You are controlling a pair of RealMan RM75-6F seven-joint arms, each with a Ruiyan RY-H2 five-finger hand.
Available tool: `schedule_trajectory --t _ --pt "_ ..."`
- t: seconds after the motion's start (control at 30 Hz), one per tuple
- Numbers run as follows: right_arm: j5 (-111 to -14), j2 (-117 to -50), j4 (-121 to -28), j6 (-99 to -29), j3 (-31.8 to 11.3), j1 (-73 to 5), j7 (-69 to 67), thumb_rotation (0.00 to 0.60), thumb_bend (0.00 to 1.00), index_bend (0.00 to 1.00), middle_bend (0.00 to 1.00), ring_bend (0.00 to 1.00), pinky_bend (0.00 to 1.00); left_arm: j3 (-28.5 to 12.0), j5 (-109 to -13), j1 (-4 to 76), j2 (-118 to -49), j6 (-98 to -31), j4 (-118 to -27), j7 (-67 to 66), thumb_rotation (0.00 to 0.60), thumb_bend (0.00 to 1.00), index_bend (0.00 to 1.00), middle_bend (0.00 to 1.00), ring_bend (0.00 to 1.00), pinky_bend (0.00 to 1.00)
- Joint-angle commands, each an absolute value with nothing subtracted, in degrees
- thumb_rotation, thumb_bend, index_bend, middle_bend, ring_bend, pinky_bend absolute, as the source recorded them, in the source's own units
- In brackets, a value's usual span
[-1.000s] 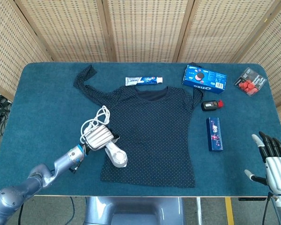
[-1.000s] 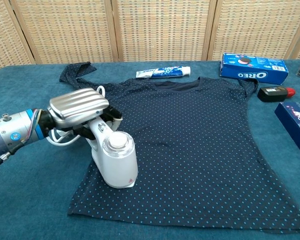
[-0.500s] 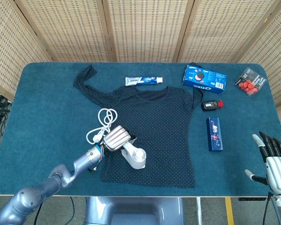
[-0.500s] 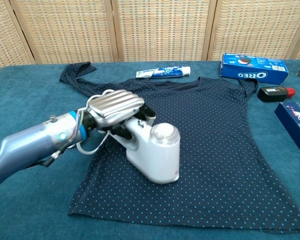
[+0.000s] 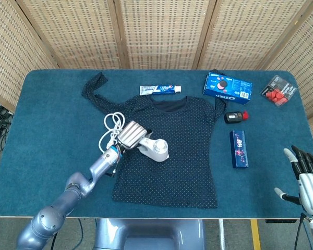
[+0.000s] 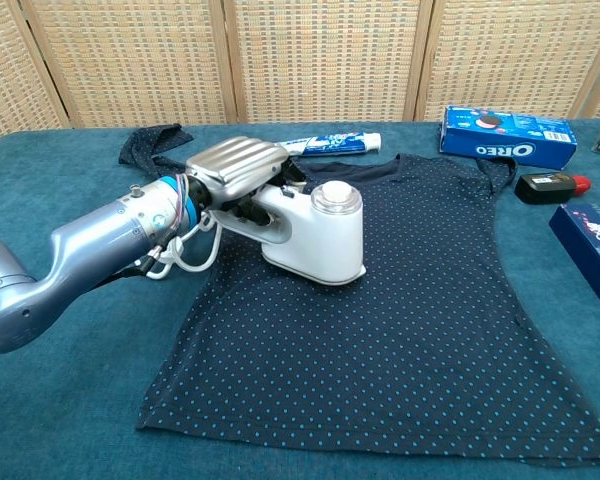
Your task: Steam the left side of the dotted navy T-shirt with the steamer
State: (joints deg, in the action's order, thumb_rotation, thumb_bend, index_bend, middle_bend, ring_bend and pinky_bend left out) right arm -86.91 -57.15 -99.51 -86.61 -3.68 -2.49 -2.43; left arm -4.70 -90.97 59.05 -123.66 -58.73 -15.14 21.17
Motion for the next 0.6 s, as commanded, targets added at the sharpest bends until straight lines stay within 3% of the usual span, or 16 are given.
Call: schedule_trajectory --t 0.03,0.27,0.6 --pt "-86.98 -57.10 -99.56 -86.66 -3.67 -2.47 -2.53 0.600 0.00 0.01 0.00 0.00 0.00 -4.88 -90.32 59.13 -124.51 -57.73 -14.29 21.45 0.600 0.65 1.00 0.82 0.71 0.77" --pt "-87.11 -57.02 -99.63 -86.77 -3.63 -2.42 -2.50 0.600 0.00 0.01 0.00 0.00 0.00 -2.48 -91.77 58.26 -125.09 -57.51 -14.81 22.04 0.600 0.65 1.00 0.82 0.71 0.77" --pt "-87.28 -57.03 -99.65 -86.78 -3.56 -2.42 -2.40 0.600 0.00 0.01 0.00 0.00 0.00 2.46 -95.91 55.41 -122.85 -63.27 -19.26 24.45 0.600 0.65 1.00 0.82 0.71 0.77"
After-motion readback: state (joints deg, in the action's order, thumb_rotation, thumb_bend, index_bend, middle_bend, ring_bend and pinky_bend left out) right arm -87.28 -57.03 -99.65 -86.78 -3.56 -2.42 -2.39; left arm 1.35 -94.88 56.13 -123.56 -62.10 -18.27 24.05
